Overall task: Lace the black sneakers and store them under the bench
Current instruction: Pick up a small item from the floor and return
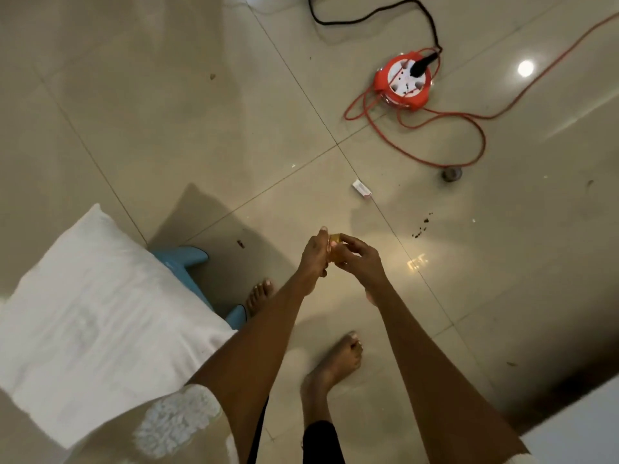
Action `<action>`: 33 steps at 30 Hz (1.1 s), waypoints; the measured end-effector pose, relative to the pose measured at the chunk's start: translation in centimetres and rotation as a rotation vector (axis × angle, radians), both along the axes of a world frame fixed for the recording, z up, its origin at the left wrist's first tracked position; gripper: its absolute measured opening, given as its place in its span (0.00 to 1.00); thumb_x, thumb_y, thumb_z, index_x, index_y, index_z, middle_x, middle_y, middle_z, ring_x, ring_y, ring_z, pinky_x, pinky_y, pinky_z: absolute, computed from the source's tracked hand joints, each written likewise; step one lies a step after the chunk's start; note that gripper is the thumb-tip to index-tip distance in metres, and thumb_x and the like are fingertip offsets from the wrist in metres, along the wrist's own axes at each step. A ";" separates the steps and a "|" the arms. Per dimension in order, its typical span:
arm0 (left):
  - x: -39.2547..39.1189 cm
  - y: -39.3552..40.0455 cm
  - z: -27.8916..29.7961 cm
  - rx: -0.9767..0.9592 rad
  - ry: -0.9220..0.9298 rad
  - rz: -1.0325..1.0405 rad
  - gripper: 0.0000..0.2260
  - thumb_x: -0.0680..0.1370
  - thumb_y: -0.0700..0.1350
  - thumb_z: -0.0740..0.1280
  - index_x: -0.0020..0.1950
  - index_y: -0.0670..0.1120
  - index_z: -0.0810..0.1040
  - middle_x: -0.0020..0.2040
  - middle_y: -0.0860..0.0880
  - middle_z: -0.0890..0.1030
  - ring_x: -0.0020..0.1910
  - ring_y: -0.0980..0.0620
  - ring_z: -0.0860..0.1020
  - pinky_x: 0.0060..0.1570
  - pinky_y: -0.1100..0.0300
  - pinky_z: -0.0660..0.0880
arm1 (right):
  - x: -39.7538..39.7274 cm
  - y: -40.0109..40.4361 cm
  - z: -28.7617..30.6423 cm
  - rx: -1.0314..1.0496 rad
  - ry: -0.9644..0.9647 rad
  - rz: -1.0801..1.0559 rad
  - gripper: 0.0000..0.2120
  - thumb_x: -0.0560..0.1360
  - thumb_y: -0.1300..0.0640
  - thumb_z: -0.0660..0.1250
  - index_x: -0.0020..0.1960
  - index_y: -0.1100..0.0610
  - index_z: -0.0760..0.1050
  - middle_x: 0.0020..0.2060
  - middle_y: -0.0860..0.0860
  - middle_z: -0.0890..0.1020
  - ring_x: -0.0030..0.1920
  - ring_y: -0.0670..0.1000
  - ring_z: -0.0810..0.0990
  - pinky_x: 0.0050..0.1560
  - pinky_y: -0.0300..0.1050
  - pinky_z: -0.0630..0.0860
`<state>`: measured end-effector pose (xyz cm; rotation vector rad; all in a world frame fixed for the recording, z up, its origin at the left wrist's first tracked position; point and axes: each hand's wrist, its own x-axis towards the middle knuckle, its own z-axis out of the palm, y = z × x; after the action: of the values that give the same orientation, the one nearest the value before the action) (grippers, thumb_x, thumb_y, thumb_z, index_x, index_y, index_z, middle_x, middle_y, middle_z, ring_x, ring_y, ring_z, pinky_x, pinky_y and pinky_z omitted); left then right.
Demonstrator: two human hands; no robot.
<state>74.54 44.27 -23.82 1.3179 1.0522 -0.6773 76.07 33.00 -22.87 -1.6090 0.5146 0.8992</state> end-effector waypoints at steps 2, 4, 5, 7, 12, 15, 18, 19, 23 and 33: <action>-0.7 -1.3 -0.2 0.011 0.025 0.017 0.20 0.82 0.59 0.49 0.52 0.44 0.70 0.35 0.49 0.68 0.32 0.54 0.65 0.29 0.62 0.64 | -0.7 -1.3 -0.2 0.066 0.027 0.016 0.16 0.73 0.54 0.71 0.60 0.53 0.76 0.56 0.52 0.79 0.54 0.49 0.80 0.53 0.42 0.79; -1.4 -2.3 -0.2 -0.018 0.067 0.021 0.20 0.82 0.58 0.48 0.49 0.44 0.70 0.34 0.49 0.67 0.31 0.54 0.64 0.28 0.62 0.63 | -1.5 -2.7 -0.6 0.122 0.061 0.021 0.17 0.72 0.56 0.72 0.60 0.52 0.75 0.58 0.51 0.78 0.55 0.49 0.80 0.59 0.45 0.76; -1.6 -2.6 -0.2 -0.041 0.092 0.023 0.21 0.82 0.58 0.48 0.47 0.44 0.70 0.33 0.48 0.66 0.30 0.54 0.63 0.27 0.62 0.62 | -1.9 -3.2 -0.7 0.136 0.076 0.021 0.18 0.72 0.57 0.72 0.61 0.51 0.75 0.59 0.51 0.78 0.57 0.50 0.79 0.61 0.46 0.75; -2.1 -3.2 0.1 -0.067 0.128 0.013 0.20 0.82 0.57 0.47 0.42 0.45 0.69 0.32 0.49 0.65 0.29 0.54 0.62 0.26 0.63 0.60 | -2.6 -4.0 -1.0 0.149 0.089 0.008 0.19 0.72 0.59 0.72 0.62 0.52 0.74 0.60 0.51 0.78 0.59 0.51 0.78 0.62 0.47 0.74; -3.4 -4.3 0.3 -0.030 0.077 -0.072 0.20 0.82 0.57 0.48 0.43 0.45 0.69 0.33 0.49 0.67 0.30 0.54 0.63 0.27 0.62 0.61 | -4.3 -4.7 -1.1 0.064 0.085 -0.105 0.11 0.73 0.57 0.71 0.55 0.55 0.77 0.54 0.54 0.80 0.52 0.51 0.81 0.52 0.43 0.79; -4.8 -4.6 0.1 0.021 0.001 -0.121 0.18 0.82 0.57 0.49 0.46 0.47 0.70 0.36 0.50 0.69 0.32 0.54 0.65 0.30 0.62 0.63 | -5.7 -4.5 -1.4 -0.035 0.122 -0.149 0.15 0.72 0.48 0.72 0.52 0.58 0.78 0.49 0.57 0.82 0.47 0.53 0.83 0.49 0.46 0.81; -6.3 -5.1 -0.4 0.053 -0.037 -0.186 0.17 0.82 0.57 0.50 0.52 0.45 0.69 0.39 0.51 0.70 0.36 0.55 0.68 0.33 0.61 0.66 | -7.3 -3.7 -1.8 -0.217 0.165 -0.152 0.23 0.73 0.39 0.67 0.49 0.61 0.77 0.39 0.56 0.83 0.36 0.53 0.84 0.45 0.49 0.82; -6.8 -5.2 -0.6 0.060 -0.041 -0.209 0.17 0.82 0.57 0.50 0.52 0.45 0.68 0.40 0.50 0.71 0.36 0.55 0.69 0.33 0.61 0.66 | -7.9 -3.5 -1.9 -0.243 0.196 -0.165 0.25 0.74 0.37 0.64 0.47 0.61 0.77 0.37 0.56 0.83 0.34 0.53 0.83 0.44 0.49 0.83; -9.3 -6.0 -0.9 0.055 -0.035 -0.343 0.17 0.82 0.57 0.50 0.55 0.45 0.67 0.43 0.49 0.70 0.36 0.55 0.68 0.33 0.61 0.66 | -11.0 -3.5 -1.9 -0.258 0.272 -0.202 0.30 0.78 0.36 0.53 0.46 0.62 0.77 0.37 0.56 0.81 0.35 0.54 0.81 0.43 0.47 0.82; -13.8 -5.8 -1.9 -0.076 0.138 -0.470 0.17 0.82 0.55 0.50 0.41 0.46 0.67 0.32 0.49 0.66 0.27 0.54 0.62 0.27 0.63 0.59 | -20.1 -4.5 -2.9 0.128 0.131 -0.545 0.21 0.78 0.57 0.65 0.69 0.58 0.69 0.63 0.55 0.75 0.61 0.54 0.76 0.58 0.48 0.77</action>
<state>60.77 38.46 -25.74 1.4810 0.8175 -1.1618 55.95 28.53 -25.77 -1.2069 0.9158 0.6088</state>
